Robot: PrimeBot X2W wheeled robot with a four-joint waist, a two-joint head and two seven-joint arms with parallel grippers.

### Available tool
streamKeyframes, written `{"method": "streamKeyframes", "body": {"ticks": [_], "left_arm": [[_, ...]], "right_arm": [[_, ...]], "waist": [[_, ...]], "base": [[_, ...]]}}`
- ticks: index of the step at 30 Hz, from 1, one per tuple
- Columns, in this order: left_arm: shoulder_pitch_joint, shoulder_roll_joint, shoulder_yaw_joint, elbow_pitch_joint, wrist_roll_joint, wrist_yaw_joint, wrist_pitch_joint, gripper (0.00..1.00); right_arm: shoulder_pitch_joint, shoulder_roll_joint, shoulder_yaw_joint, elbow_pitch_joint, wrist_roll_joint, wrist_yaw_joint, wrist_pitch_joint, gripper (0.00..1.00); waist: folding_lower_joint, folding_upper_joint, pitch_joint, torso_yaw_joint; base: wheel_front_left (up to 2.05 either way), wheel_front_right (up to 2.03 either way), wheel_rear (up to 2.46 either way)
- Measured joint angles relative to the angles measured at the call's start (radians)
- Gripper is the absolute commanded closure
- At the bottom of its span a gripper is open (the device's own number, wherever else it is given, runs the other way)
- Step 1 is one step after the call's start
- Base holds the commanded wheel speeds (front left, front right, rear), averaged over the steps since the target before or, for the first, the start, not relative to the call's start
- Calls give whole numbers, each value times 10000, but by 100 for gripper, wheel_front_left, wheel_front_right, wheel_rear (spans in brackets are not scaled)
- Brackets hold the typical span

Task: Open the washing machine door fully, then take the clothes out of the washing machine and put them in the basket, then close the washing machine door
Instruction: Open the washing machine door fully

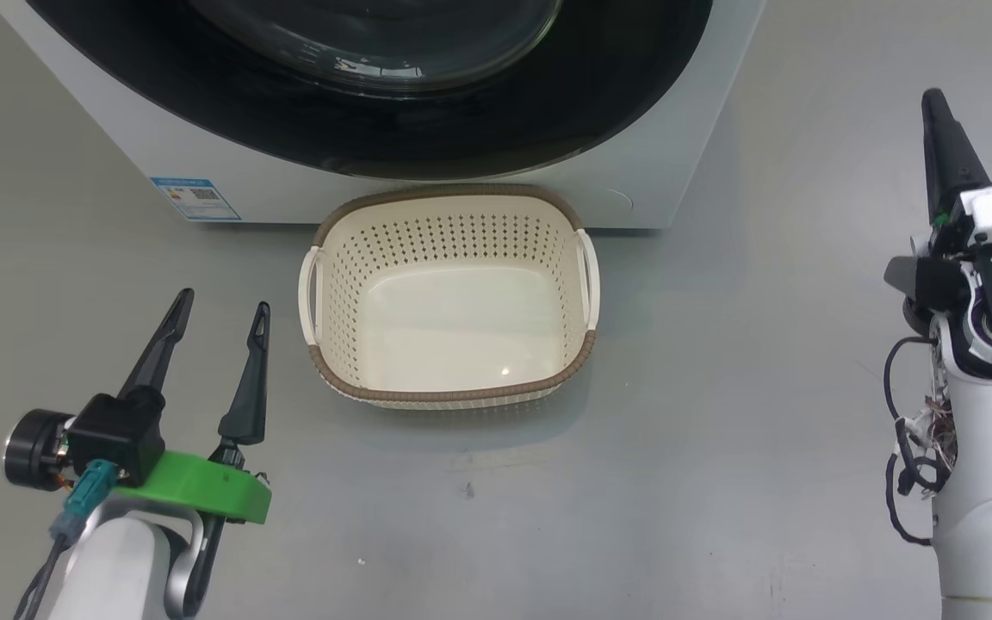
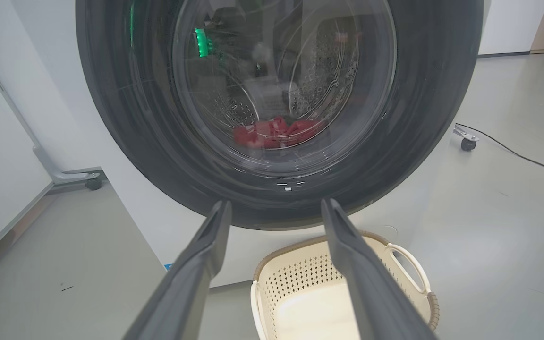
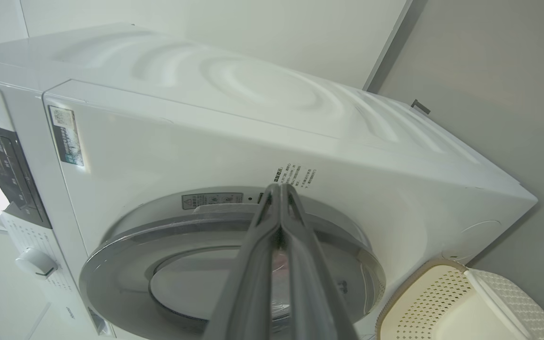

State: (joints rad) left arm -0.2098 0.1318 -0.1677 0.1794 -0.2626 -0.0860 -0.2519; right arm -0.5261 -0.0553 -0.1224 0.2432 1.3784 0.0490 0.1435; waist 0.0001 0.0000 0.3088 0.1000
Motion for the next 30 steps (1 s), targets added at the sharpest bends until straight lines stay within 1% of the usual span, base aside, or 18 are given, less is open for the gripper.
{"method": "streamKeyframes", "body": {"ticks": [3,9,11,13,18,23,24,30], "left_arm": [[-153,-2,8,-17,4,-75,0,0],[-472,-109,6,-67,6,-117,0,0],[-599,-146,-6,-63,6,-142,0,0],[-709,-153,-6,-65,10,-174,0,0],[-988,-230,-58,-59,23,-211,-2,0],[-1209,-291,-63,-59,23,-251,-2,0],[-1227,-295,-63,-48,23,-253,-2,0],[-1393,-384,-88,-12,23,-267,-2,0]], "right_arm": [[-587,-65,81,56,192,-199,470,100],[-1817,-464,215,259,368,-604,1229,100],[-2183,-591,278,351,384,-671,1461,100],[-2560,-698,349,449,387,-872,1666,100],[-3532,-918,589,596,456,-1139,2224,100],[-4324,-1133,947,855,414,-1254,2700,100],[-4460,-1143,982,913,410,-1315,2763,100],[-4992,-1323,1095,1218,362,-1406,3122,100]], "waist": [[0,0,244,102],[0,0,725,306],[0,0,875,381],[0,0,1018,464],[0,0,1355,665],[0,0,1655,860],[0,0,1711,894],[0,0,1937,1062]], "base": [[0,0,0],[0,0,0],[0,0,0],[0,0,0],[0,0,0],[0,0,0],[0,0,0],[0,0,0]]}}
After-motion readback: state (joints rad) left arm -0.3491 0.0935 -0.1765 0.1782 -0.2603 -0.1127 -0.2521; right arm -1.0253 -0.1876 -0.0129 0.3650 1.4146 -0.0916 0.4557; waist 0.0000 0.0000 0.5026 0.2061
